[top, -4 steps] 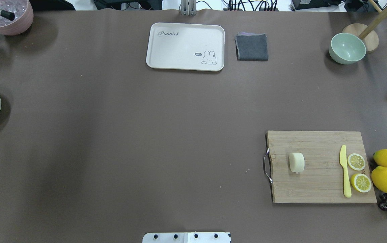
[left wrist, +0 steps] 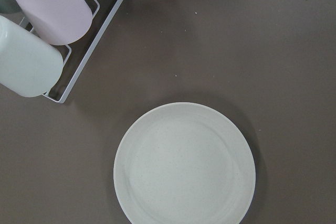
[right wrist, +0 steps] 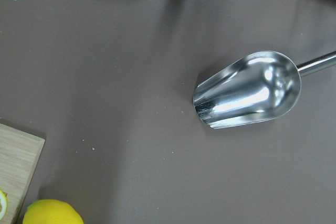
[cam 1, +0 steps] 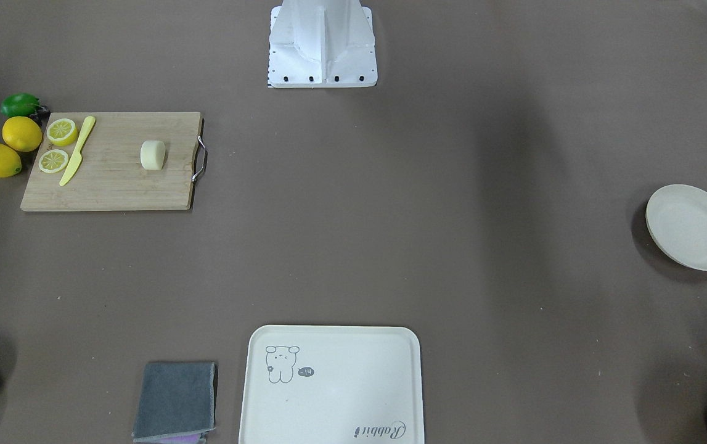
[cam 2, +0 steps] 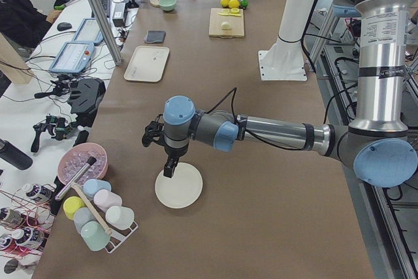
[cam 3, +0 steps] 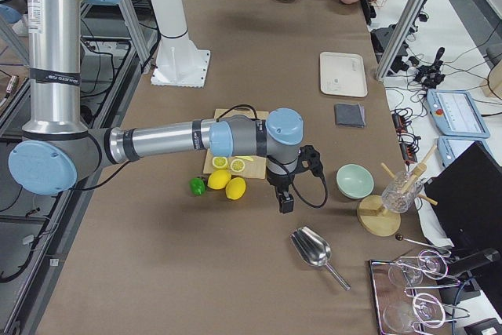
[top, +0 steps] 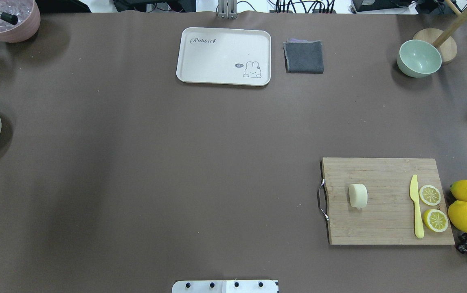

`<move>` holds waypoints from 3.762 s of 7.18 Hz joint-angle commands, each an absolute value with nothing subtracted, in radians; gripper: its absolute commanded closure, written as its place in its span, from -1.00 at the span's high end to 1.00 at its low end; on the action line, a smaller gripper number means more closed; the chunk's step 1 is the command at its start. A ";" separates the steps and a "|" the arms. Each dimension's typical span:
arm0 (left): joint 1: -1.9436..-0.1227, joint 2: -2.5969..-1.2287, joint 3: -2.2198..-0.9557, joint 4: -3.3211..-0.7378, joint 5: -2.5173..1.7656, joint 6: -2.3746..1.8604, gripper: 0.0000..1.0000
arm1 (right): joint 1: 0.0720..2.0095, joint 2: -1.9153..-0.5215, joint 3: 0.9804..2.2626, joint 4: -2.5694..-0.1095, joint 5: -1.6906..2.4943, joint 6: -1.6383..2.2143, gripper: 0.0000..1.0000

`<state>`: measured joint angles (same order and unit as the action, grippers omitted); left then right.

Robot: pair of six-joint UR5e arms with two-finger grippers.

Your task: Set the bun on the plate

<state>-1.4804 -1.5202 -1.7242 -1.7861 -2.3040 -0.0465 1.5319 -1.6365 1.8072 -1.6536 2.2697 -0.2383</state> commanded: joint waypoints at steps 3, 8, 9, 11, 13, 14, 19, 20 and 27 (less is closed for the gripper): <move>-1.470 -1.506 -1.724 -1.805 -2.299 -0.051 0.95 | 1.517 -1.637 1.807 -1.654 2.273 -0.236 1.00; -1.467 -1.509 -1.730 -1.796 -2.309 -0.051 0.94 | 1.517 -1.644 1.809 -1.654 2.272 -0.238 1.00; -1.466 -1.506 -1.733 -1.798 -2.310 -0.052 0.94 | 1.517 -1.646 1.809 -1.654 2.272 -0.238 1.00; -1.466 -1.482 -1.726 -1.805 -2.309 -0.052 0.94 | 1.517 -1.649 1.810 -1.654 2.273 -0.239 1.00; -1.466 -1.482 -1.729 -1.798 -2.309 -0.054 0.95 | 1.517 -1.649 1.810 -1.654 2.273 -0.238 1.00; -1.465 -1.480 -1.724 -1.801 -2.301 -0.052 0.95 | 1.517 -1.651 1.809 -1.654 2.273 -0.241 1.00; -1.457 -1.476 -1.717 -1.807 -2.299 -0.048 0.95 | 1.519 -1.677 1.827 -1.654 2.318 -0.248 1.00; -1.457 -1.476 -1.688 -1.810 -2.302 -0.040 0.95 | 1.519 -1.675 1.827 -1.654 2.330 -0.250 1.00; -1.427 -1.650 -1.198 -2.068 -2.306 -0.052 0.84 | 1.494 -1.677 1.827 -1.657 2.399 -0.285 1.00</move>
<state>-1.4439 -1.6323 -1.2594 -2.0357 -2.3051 -0.0496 1.4977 -1.6763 1.8288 -1.6556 2.3793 -0.2905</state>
